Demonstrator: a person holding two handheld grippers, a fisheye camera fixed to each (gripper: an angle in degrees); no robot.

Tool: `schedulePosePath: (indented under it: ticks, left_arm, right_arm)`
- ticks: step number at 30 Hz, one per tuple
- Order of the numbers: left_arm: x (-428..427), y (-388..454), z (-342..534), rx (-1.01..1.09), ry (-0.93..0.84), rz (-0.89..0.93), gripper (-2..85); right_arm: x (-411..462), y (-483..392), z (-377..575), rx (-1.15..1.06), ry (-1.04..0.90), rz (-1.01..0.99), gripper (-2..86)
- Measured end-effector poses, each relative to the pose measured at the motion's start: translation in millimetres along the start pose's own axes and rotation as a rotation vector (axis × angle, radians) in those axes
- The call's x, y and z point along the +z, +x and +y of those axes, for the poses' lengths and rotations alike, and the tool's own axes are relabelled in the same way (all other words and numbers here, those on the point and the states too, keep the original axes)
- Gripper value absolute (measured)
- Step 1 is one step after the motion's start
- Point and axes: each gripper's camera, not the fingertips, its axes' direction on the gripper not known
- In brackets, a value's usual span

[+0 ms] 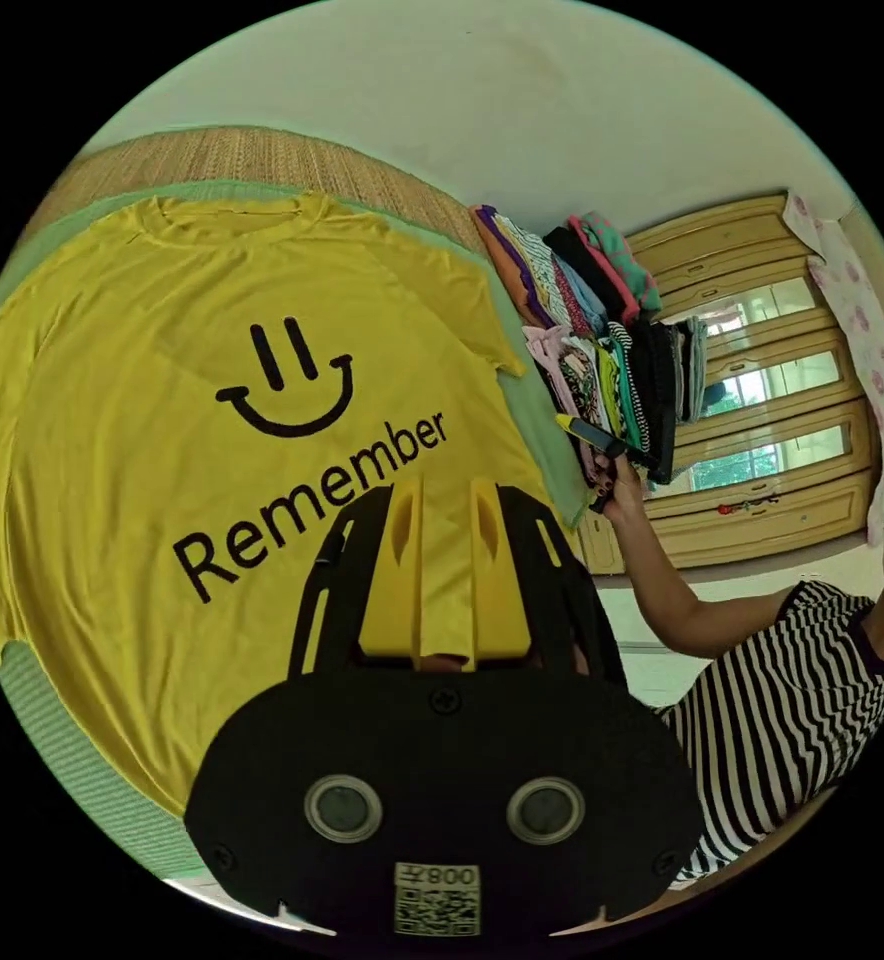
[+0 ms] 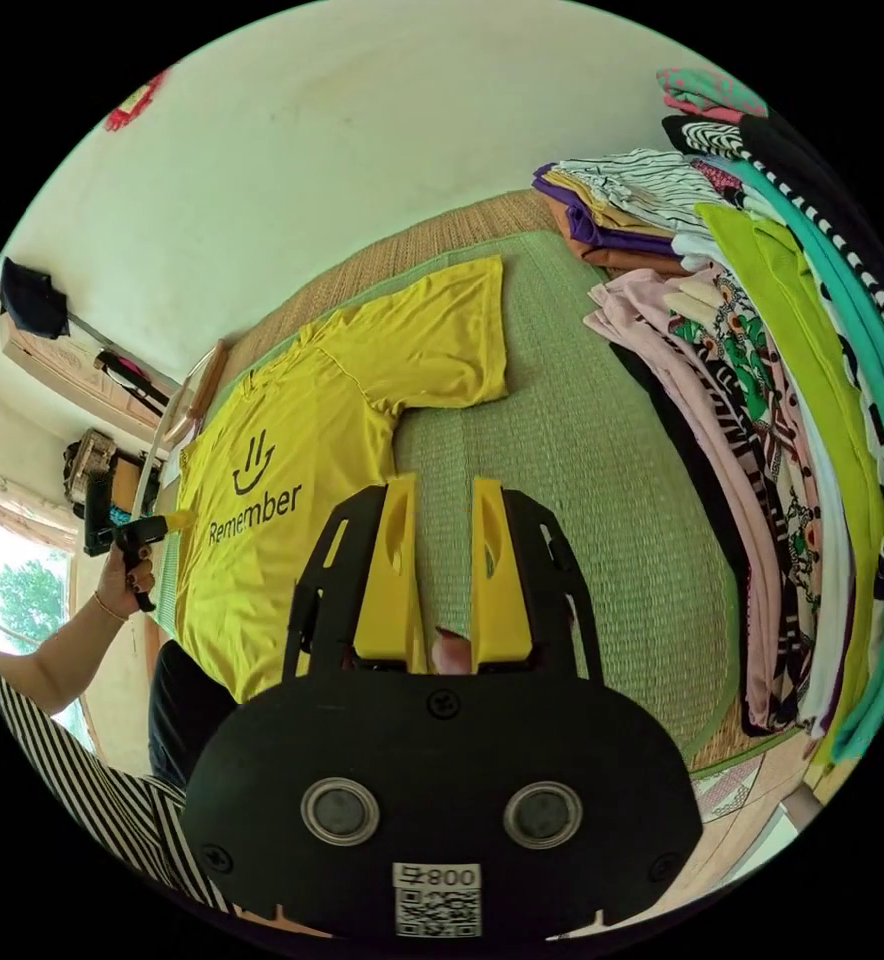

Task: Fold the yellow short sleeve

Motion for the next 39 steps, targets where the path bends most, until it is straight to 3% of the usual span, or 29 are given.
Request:
schedulePosePath:
  ticks: [11, 22, 32, 36, 39]
  left_arm:
    - [87.3, 134.9, -196.4, 0.241, -0.153, -0.067, 9.5]
    - [136.9, 265.0, -358.3, 0.360, -0.179, -0.298, 10.8]
    - [159.1, 343.5, -439.0, 0.363, -0.184, -0.495, 10.9]
    - [176.7, 370.5, -449.0, 0.445, -0.269, -0.698, 7.7]
    - [173.7, 386.7, -451.9, 0.489, -0.246, -0.725, 4.0]
  right_arm:
    - [39.6, 40.9, -8.8, -0.008, 0.059, -0.064, 8.9]
    - [57.7, 46.6, -0.8, -0.031, 0.013, -0.042, 6.1]
    - [66.9, 56.4, 5.6, -0.040, -0.004, -0.069, 3.4]
    - [70.6, 58.6, 7.1, -0.044, -0.006, -0.073, 3.0]
    - [73.1, 61.0, 8.1, -0.043, -0.007, -0.079, 2.7]
